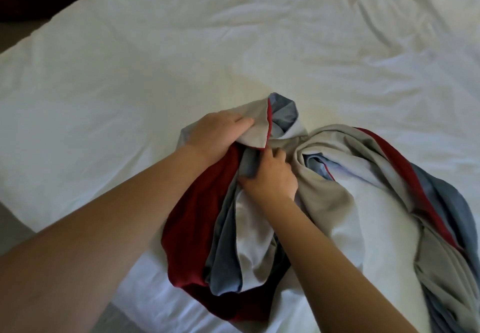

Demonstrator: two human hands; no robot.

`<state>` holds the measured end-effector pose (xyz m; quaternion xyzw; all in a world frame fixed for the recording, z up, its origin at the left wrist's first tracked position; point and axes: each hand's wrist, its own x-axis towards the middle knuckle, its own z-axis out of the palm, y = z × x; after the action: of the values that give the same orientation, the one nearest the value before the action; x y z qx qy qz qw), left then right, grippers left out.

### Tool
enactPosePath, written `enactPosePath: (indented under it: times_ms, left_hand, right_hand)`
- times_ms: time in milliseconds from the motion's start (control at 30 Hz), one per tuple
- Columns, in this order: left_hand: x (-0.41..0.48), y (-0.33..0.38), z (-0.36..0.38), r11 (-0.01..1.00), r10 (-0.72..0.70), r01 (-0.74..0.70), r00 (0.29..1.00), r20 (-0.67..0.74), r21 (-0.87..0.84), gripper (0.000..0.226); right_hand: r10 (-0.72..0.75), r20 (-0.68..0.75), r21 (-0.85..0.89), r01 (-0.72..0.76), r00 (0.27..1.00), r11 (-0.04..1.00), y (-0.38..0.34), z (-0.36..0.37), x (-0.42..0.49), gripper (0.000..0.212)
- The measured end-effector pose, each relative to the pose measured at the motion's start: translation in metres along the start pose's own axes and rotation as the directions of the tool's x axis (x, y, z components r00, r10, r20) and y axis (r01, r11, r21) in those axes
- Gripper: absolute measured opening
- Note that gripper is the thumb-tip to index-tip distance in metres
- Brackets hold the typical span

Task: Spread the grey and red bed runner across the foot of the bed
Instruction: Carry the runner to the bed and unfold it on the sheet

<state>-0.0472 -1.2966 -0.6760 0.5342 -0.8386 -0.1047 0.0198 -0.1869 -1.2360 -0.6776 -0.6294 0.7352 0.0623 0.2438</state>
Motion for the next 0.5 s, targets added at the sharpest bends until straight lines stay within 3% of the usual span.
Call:
enactPosePath:
  times_ms: [100,233,367,500]
  left_hand:
    - [-0.006,-0.015,0.008,0.998,-0.034,0.037,0.998,0.050,-0.046,0.029]
    - [-0.015,-0.033,0.006,0.992,-0.088,0.079,0.992,-0.088,-0.099,0.027]
    - [-0.032,-0.061,-0.013,0.969,-0.221,0.195,0.958,-0.181,-0.149,0.023]
    - [-0.066,-0.096,-0.033,0.933,-0.344,0.309,0.915,-0.209,-0.183,0.024]
  right_hand:
    - [-0.028,-0.030,0.052,0.029,0.999,0.998,0.006,0.008,0.003,0.044]
    - [-0.117,-0.120,0.142,0.134,0.986,0.981,0.013,0.009,0.008,0.055]
    - [-0.289,-0.235,0.165,0.331,0.928,0.929,0.004,0.003,0.018,0.066]
    - [-0.430,-0.286,0.151,0.483,0.856,0.862,-0.027,-0.010,0.037,0.061]
